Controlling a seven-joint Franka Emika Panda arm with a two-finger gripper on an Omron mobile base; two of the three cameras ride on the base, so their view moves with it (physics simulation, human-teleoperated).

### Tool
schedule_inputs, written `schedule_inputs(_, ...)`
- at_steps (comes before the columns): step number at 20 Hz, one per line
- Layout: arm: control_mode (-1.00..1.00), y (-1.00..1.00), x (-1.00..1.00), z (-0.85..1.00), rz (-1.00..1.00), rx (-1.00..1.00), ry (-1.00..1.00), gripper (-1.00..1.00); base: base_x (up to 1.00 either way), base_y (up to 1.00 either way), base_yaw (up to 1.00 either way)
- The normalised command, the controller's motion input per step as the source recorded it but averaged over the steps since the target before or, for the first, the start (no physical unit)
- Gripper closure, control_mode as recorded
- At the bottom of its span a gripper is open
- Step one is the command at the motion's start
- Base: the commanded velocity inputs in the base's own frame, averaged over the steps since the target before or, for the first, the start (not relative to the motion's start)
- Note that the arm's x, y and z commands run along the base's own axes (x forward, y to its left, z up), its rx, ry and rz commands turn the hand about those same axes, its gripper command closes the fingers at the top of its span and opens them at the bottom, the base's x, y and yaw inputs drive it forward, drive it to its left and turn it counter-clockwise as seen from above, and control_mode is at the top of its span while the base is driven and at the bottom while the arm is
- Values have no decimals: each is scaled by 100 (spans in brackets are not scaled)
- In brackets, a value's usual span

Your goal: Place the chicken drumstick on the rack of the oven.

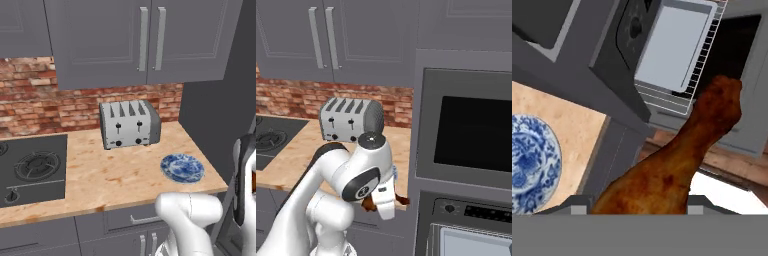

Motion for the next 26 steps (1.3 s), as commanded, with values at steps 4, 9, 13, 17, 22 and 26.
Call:
schedule_inputs(4, -100, -97, -12, -21, 11, 1, -6, 100, 0, 0, 0)
schedule_inputs(9, -100, -100, 0, -51, 15, 8, -10, 100, 0, 0, 0)
schedule_inputs(13, -100, -100, 0, -62, 14, 4, -7, 100, 0, 0, 0)
schedule_inputs(17, -100, -100, 0, -58, 25, 0, -9, 100, 0, 0, 0)
schedule_inputs(22, -100, -100, 0, -54, 33, 0, -15, 100, 0, 0, 0)
schedule_inputs(26, -100, -100, 0, -46, 47, -5, -18, 100, 0, 0, 0)
